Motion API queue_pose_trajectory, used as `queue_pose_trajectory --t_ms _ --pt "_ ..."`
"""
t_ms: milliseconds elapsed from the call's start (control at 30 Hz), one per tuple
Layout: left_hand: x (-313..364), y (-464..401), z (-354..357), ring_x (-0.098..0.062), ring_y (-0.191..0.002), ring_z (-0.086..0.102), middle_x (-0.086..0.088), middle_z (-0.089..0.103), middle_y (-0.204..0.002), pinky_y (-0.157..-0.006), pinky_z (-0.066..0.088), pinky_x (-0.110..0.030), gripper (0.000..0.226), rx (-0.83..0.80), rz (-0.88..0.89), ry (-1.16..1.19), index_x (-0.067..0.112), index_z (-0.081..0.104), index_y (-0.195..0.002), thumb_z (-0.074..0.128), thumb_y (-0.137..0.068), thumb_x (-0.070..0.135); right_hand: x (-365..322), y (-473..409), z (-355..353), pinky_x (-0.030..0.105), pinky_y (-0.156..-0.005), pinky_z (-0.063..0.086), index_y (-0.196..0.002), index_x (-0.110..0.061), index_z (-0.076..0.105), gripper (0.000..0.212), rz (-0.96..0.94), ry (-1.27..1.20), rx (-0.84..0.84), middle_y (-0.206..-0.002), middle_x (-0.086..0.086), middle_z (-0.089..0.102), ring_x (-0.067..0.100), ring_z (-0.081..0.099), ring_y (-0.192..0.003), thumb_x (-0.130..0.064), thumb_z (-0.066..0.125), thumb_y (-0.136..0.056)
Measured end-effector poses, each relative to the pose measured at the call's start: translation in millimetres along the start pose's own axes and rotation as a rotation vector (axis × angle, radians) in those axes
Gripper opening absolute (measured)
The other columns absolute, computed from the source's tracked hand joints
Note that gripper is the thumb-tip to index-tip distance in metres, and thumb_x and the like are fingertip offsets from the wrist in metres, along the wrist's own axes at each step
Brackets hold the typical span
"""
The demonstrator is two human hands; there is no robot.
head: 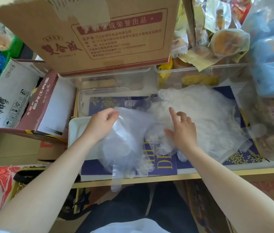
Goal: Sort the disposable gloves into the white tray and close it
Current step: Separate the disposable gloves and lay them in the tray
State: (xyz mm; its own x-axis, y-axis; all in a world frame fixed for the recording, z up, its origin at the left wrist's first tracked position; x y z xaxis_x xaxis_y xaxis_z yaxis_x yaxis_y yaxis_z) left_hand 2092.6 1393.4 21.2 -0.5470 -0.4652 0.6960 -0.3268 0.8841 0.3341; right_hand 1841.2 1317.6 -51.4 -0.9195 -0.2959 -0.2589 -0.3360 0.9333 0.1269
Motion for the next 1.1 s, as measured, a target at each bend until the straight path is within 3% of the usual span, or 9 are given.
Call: queue_pose_trajectory --t_ms 133,233,367,533,733,833,967,1033,1100 --pt "-2 7 4 -0.008 -0.104 0.055 0.01 0.062 -0.108 -0.086 0.037 -0.022 0.03 -0.079 0.028 0.01 0.02 0.06 -0.12 0.046 -0.097 0.031 -22 -6 -3 0.046 -0.077 0.048 -0.097 -0.014 0.071 0.033 -0.257 0.031 0.222 -0.117 0.017 0.061 0.041 0.059 -0.1 -0.011 0.081 -0.066" --pt "0 11 3 -0.007 -0.096 0.059 0.011 0.066 -0.102 -0.082 0.042 -0.02 0.025 -0.123 0.069 0.03 0.023 0.063 -0.115 0.047 -0.097 0.03 -22 -14 -12 0.042 -0.082 0.044 -0.078 -0.008 0.069 0.004 -0.233 -0.165 0.259 -0.11 0.013 0.065 0.038 0.059 -0.101 -0.007 0.072 -0.076" --pt "11 13 5 -0.006 -0.086 0.061 0.017 0.067 -0.088 -0.081 0.045 -0.025 0.015 -0.165 0.158 0.09 0.036 0.064 -0.096 0.049 -0.093 0.034 -10 -17 -44 0.025 -0.064 0.034 -0.084 -0.012 0.062 0.011 0.041 -0.799 0.172 -0.077 0.0 0.06 0.011 0.05 -0.068 -0.013 0.055 -0.093" --pt "28 8 18 -0.018 -0.075 0.055 -0.011 0.066 -0.087 -0.07 0.042 -0.031 0.025 -0.234 0.253 0.142 0.032 0.068 -0.085 0.053 -0.085 0.051 3 -4 -82 0.019 -0.048 0.032 -0.064 -0.014 0.051 0.032 0.259 -1.271 0.181 -0.049 -0.01 0.047 0.005 0.04 -0.046 -0.013 0.049 -0.095" --pt "32 -3 36 -0.019 -0.069 0.048 -0.018 0.062 -0.079 -0.066 0.039 -0.032 0.023 -0.266 0.238 0.051 0.026 0.066 -0.085 0.051 -0.088 0.043 54 15 -26 0.017 -0.04 0.022 -0.061 -0.01 0.049 0.041 0.852 -1.097 -0.185 -0.047 0.003 0.051 0.011 0.039 -0.032 -0.027 0.039 -0.097" --pt "30 -6 43 -0.01 -0.065 0.048 -0.009 0.063 -0.076 -0.066 0.038 -0.026 0.019 -0.275 0.219 0.004 0.023 0.065 -0.084 0.05 -0.096 0.026 75 30 -14 0.014 -0.033 0.023 -0.065 -0.006 0.058 0.052 0.908 -0.894 -0.333 -0.056 0.007 0.052 0.016 0.037 -0.039 -0.032 0.032 -0.101" --pt "28 -11 50 -0.016 -0.062 0.046 -0.015 0.058 -0.072 -0.063 0.037 -0.029 0.023 -0.276 0.188 -0.037 0.013 0.064 -0.084 0.049 -0.095 0.026 92 32 -40 0.031 -0.063 0.041 -0.089 -0.009 0.048 0.031 0.675 -0.251 -0.141 -0.083 0.013 0.055 0.027 0.052 -0.072 -0.032 0.032 -0.1" --pt "30 -15 52 -0.013 -0.057 0.037 -0.005 0.046 -0.063 -0.057 0.031 -0.027 0.025 -0.241 0.162 -0.06 0.009 0.061 -0.08 0.05 -0.095 0.026 79 26 -59 0.035 -0.066 0.042 -0.094 -0.008 0.052 0.027 0.478 -0.268 0.143 -0.093 0.011 0.059 0.028 0.053 -0.08 -0.032 0.04 -0.098" --pt "34 -20 53 -0.013 -0.056 0.034 0.001 0.041 -0.06 -0.055 0.029 -0.026 0.028 -0.192 0.15 -0.079 0.006 0.059 -0.078 0.05 -0.095 0.027 54 12 -63 0.039 -0.078 0.042 -0.102 -0.009 0.058 0.023 0.153 -0.173 0.182 -0.107 0.011 0.059 0.03 0.054 -0.096 -0.03 0.051 -0.094"
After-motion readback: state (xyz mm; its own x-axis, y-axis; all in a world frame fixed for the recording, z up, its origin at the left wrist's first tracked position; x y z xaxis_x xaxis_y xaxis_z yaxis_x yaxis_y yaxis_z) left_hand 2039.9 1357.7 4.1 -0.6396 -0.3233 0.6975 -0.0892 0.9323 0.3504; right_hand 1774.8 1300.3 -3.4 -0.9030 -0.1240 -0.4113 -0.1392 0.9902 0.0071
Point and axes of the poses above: each hand's wrist, its own y-axis away from the middle knuckle, its own z-axis out of the palm, x = y × z, the point moved 5 cm from there along -y, towards the middle knuckle
